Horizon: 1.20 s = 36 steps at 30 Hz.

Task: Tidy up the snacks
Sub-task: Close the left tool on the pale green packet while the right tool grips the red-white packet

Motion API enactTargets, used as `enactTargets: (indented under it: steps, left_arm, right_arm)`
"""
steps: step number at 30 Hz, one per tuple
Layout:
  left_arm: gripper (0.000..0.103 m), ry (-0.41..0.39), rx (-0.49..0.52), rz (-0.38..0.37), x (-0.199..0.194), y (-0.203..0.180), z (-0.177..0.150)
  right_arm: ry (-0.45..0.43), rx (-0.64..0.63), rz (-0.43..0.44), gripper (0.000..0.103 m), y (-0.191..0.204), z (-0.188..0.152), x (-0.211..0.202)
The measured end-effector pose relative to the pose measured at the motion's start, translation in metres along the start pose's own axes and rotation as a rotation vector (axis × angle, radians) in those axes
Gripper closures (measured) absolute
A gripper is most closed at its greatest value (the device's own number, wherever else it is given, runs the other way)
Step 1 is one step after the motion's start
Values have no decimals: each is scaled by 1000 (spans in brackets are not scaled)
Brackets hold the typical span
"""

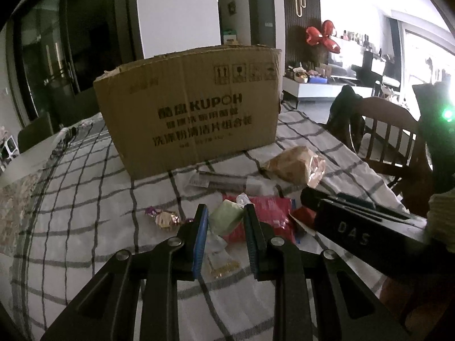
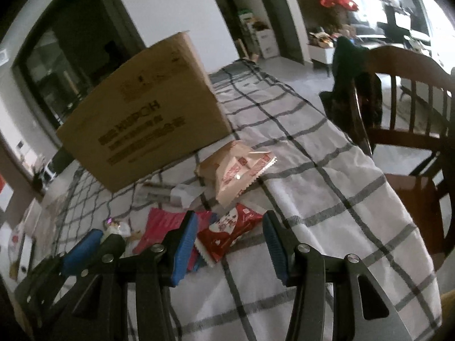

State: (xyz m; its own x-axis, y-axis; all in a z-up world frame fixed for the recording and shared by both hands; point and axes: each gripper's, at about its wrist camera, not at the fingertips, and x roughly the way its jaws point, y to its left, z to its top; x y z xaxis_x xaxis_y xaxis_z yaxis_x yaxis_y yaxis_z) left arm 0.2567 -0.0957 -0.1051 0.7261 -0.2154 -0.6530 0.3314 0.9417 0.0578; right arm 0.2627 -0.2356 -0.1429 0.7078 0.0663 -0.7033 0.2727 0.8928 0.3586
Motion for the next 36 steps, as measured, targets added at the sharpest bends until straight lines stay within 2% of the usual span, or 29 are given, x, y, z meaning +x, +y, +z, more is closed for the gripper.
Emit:
enactTargets:
  steps: [4,8,9,11,24,32,36]
  left_arm:
    - [77,-4,-7,1,3,1,4]
    - [77,1,-17,2,6,3,5]
    - [77,6,-22,0,7,4,5]
    - [77,15,-31,-5,9,5,5]
    - [77,30,-85,-18,-3,6,5]
    - [77,19,-128,-32,-22,4,9]
    - [77,-15,-133,-24,-36,5,16]
  right_arm:
    - [27,48,-6,54,-2,1,8]
    - [29,4,-33,55,6,0,14]
    - [28,-16,-45,57,8,0,14]
    - [30,-39,-55,68,8,-2,14]
    - [27,-76,-42,77,5,-6,-9]
    - [-30,-103,-19,78,6,-4,-42]
    - [-86,-132,1,79,12,2,-59]
